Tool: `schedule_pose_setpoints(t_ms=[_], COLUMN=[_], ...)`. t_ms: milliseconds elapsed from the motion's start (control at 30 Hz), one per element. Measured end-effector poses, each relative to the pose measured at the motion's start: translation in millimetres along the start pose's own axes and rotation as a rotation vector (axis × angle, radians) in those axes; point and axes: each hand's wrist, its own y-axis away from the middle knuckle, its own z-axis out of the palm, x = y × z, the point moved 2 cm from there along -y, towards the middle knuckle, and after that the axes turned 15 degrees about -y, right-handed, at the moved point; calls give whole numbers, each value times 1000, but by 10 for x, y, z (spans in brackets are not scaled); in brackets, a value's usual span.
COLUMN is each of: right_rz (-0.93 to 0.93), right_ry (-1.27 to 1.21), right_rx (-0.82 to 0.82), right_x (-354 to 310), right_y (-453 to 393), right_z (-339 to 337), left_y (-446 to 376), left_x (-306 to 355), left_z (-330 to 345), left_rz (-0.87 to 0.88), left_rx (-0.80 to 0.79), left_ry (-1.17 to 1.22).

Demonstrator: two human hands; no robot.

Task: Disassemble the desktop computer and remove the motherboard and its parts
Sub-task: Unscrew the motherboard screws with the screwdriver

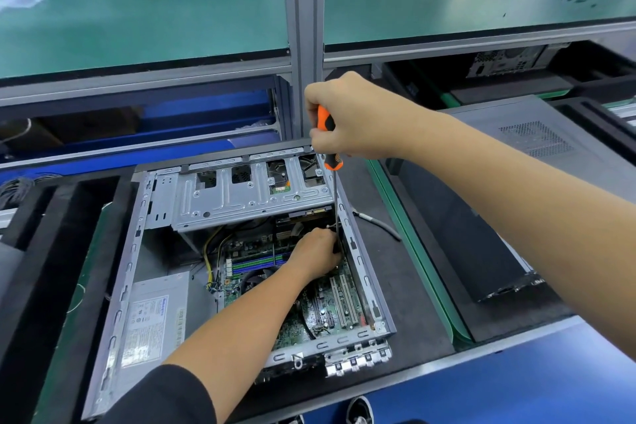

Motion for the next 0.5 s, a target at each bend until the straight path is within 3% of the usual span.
schedule_pose_setpoints(t_ms=[500], right_rz=[67], right_ry=[11], right_rx=[-26], right_x=[38], right_y=[-42], right_z=[-15], left_y=[7], left_x=[12], left_z=[-12], left_rz=[26], left_rx=[12], left_ry=[-53])
